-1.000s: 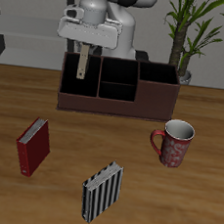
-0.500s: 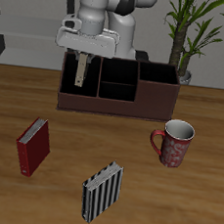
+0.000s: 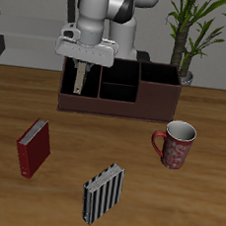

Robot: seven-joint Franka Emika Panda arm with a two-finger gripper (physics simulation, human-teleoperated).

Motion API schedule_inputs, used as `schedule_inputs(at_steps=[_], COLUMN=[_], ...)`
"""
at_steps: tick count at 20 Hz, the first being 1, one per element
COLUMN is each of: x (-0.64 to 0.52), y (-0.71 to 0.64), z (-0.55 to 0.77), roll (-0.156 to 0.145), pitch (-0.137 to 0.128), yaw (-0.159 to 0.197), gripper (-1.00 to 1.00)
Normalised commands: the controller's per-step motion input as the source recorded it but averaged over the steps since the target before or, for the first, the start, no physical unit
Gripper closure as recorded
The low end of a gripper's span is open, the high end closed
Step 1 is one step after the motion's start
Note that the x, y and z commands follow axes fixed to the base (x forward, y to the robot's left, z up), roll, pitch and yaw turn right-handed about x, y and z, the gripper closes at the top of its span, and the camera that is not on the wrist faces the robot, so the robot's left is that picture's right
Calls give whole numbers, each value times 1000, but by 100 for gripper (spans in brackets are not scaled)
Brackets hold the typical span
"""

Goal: Place the yellow book into the back desk caddy's left compartment

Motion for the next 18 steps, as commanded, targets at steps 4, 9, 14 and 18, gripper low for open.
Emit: schedule_inputs(at_steps=[4, 9, 14, 18], x=[56, 33, 48, 27], y=[-23, 17, -55, -86], z=[-283, -215, -268, -96], roll=[10, 4, -5, -5], pitch=[47, 32, 47, 19], yaw=[-28, 4, -4, -21], gripper=[100, 100, 100, 100])
